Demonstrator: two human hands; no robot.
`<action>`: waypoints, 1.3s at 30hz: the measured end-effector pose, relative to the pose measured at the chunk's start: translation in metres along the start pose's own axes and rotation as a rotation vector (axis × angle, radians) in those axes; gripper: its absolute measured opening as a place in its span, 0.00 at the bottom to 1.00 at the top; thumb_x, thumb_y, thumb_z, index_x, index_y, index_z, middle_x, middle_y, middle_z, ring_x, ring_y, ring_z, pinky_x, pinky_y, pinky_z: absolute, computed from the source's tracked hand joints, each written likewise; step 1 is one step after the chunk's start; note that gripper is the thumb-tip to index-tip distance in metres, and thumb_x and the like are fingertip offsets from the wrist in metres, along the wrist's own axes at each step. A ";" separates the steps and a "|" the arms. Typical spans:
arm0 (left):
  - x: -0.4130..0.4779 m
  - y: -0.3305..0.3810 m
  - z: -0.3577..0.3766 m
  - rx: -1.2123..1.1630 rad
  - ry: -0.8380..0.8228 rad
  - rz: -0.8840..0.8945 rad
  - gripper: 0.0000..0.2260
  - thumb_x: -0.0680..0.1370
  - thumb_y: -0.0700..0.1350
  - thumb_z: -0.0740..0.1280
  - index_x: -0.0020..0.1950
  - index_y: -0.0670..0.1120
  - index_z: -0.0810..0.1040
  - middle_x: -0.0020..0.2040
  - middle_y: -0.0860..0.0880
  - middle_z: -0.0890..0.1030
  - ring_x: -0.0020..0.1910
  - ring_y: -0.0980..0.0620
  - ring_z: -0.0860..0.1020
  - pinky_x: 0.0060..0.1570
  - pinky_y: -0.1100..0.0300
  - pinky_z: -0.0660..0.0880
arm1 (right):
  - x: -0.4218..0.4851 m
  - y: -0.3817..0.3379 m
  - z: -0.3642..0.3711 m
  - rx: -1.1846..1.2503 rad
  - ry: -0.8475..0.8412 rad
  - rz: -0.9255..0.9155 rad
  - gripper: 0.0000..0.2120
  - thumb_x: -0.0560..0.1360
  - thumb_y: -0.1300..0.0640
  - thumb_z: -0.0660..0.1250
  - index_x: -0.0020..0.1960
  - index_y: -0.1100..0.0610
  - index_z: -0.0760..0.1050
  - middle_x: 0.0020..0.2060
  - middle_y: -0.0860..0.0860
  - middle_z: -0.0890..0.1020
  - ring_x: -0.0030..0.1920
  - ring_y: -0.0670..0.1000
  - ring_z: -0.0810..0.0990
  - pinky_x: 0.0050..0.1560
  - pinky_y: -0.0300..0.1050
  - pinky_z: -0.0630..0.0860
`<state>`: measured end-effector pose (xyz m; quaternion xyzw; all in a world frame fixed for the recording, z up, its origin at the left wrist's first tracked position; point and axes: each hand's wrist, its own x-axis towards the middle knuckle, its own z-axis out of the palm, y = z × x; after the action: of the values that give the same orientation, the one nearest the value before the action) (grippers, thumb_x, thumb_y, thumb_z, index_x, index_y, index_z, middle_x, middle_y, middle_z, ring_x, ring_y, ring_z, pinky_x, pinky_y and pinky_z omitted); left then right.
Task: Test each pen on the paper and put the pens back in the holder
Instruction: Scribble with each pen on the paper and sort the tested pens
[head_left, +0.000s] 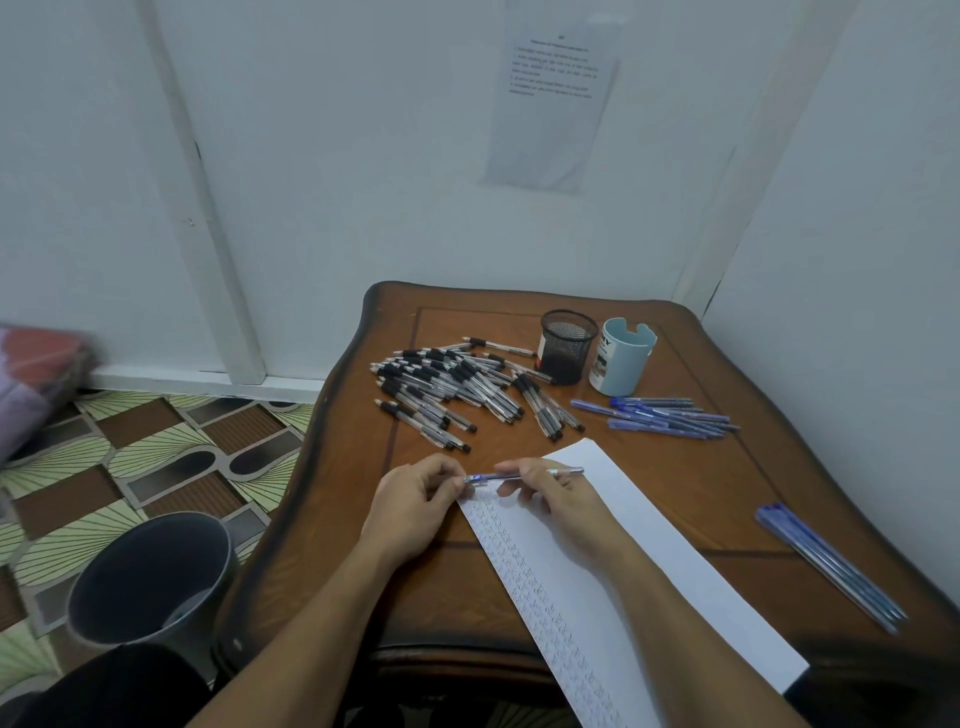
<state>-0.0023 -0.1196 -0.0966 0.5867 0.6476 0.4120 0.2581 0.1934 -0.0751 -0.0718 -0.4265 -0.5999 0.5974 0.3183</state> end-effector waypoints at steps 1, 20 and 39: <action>0.000 -0.001 0.000 0.027 0.000 0.006 0.04 0.79 0.50 0.65 0.45 0.59 0.77 0.42 0.64 0.82 0.48 0.60 0.78 0.57 0.49 0.73 | 0.001 0.000 0.000 0.012 0.028 -0.006 0.11 0.83 0.56 0.61 0.52 0.52 0.83 0.42 0.51 0.82 0.45 0.45 0.76 0.54 0.41 0.75; -0.012 0.002 0.000 0.370 -0.063 0.162 0.07 0.78 0.54 0.66 0.54 0.59 0.80 0.57 0.64 0.79 0.68 0.62 0.67 0.73 0.54 0.54 | -0.001 -0.035 -0.057 -1.378 -0.034 -0.155 0.11 0.82 0.53 0.61 0.60 0.51 0.80 0.58 0.48 0.79 0.59 0.49 0.71 0.59 0.44 0.65; -0.011 -0.002 0.002 0.375 -0.046 0.194 0.09 0.77 0.55 0.67 0.56 0.58 0.81 0.61 0.61 0.77 0.66 0.61 0.70 0.72 0.52 0.57 | -0.111 0.011 -0.249 -0.907 0.727 0.399 0.09 0.77 0.63 0.65 0.54 0.63 0.82 0.53 0.61 0.83 0.52 0.60 0.79 0.54 0.49 0.73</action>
<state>-0.0001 -0.1295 -0.1012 0.6933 0.6475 0.2936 0.1182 0.4648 -0.0635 -0.0477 -0.7998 -0.5562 0.1470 0.1715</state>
